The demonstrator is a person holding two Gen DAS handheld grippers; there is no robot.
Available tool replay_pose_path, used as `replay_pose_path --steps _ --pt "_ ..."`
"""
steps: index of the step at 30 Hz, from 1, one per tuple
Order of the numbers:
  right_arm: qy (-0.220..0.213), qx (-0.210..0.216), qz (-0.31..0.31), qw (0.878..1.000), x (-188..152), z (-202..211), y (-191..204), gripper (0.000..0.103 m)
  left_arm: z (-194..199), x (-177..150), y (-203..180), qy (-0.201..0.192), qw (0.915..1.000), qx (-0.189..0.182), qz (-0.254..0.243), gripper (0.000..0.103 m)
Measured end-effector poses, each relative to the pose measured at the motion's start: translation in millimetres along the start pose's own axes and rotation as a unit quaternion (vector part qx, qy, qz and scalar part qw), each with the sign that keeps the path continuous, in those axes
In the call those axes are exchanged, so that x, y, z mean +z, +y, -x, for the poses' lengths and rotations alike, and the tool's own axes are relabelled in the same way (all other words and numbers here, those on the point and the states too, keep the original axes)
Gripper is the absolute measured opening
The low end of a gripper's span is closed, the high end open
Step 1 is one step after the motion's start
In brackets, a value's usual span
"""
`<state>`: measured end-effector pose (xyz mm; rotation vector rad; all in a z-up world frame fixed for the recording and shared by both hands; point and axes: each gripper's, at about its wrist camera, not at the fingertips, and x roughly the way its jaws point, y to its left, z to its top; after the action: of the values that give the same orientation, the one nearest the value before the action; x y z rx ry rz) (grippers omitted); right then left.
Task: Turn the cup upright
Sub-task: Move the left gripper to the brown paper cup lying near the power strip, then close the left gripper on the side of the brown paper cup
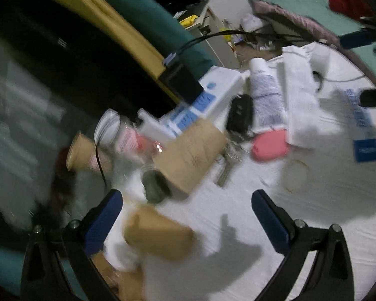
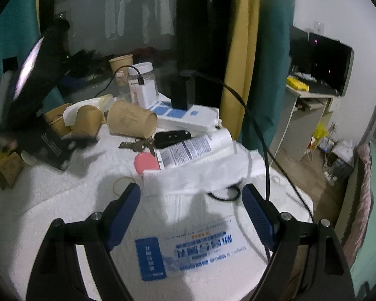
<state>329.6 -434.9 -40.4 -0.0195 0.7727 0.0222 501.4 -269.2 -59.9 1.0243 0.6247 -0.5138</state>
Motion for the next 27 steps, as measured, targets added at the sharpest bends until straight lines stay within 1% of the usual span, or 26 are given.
replay_pose_path --steps 2,3,6,8,11,13,14,15,16,18,21,24,27 --pt "0.007 0.0 -0.009 1.0 -9.3 0.9 -5.5 0.081 -10.6 9.3 -0.5 -0.003 0.9996 0.011 -0.027 0.103" --pt "0.01 0.0 -0.011 1.0 -13.2 1.8 -7.6 0.081 -16.7 12.7 -1.8 0.0 0.9993 0.011 -0.037 0.102" --pt "0.02 -0.004 -0.023 1.0 -26.8 7.7 -17.1 0.081 -41.7 20.7 -13.3 0.016 0.9966 0.003 -0.081 0.095" --pt "0.023 -0.007 -0.03 0.999 -38.4 15.6 -22.9 0.081 -53.4 22.2 -21.1 0.026 0.994 0.01 -0.106 0.094" --pt "0.028 -0.013 -0.035 0.999 -57.1 28.6 -28.8 0.081 -71.6 22.3 -31.4 0.039 0.9911 0.021 -0.125 0.094" --pt "0.031 -0.015 -0.036 0.999 -68.7 37.1 -30.3 0.081 -73.8 24.1 -30.5 0.031 0.9917 0.029 -0.121 0.094" --pt "0.031 -0.015 -0.036 0.999 -73.5 41.1 -30.6 0.081 -74.8 25.3 -28.2 0.036 0.9923 0.025 -0.115 0.094" --pt "0.031 -0.016 -0.035 0.999 -78.6 45.6 -30.1 0.081 -75.8 26.5 -26.8 0.038 0.9925 0.025 -0.113 0.092" --pt "0.031 -0.016 -0.035 0.999 -82.0 48.5 -29.7 0.081 -76.6 26.8 -24.8 0.04 0.9923 0.027 -0.114 0.083" --pt "0.029 -0.015 -0.035 0.999 -88.8 55.4 -27.8 0.081 -80.4 28.9 -21.2 0.052 0.9928 0.017 -0.107 0.073" --pt "0.028 -0.013 -0.037 0.999 -91.8 60.5 -24.5 0.081 -82.4 30.1 -19.2 0.052 0.9936 0.011 -0.1 0.072" --pt "0.025 -0.009 -0.037 0.999 -92.9 69.2 -20.4 0.081 -74.2 26.9 -9.0 0.054 0.9958 -0.005 -0.074 0.069" --pt "0.017 -0.007 -0.038 0.999 -91.6 79.0 -15.6 0.081 -54.6 25.7 2.3 0.045 0.9974 0.002 -0.056 0.068"
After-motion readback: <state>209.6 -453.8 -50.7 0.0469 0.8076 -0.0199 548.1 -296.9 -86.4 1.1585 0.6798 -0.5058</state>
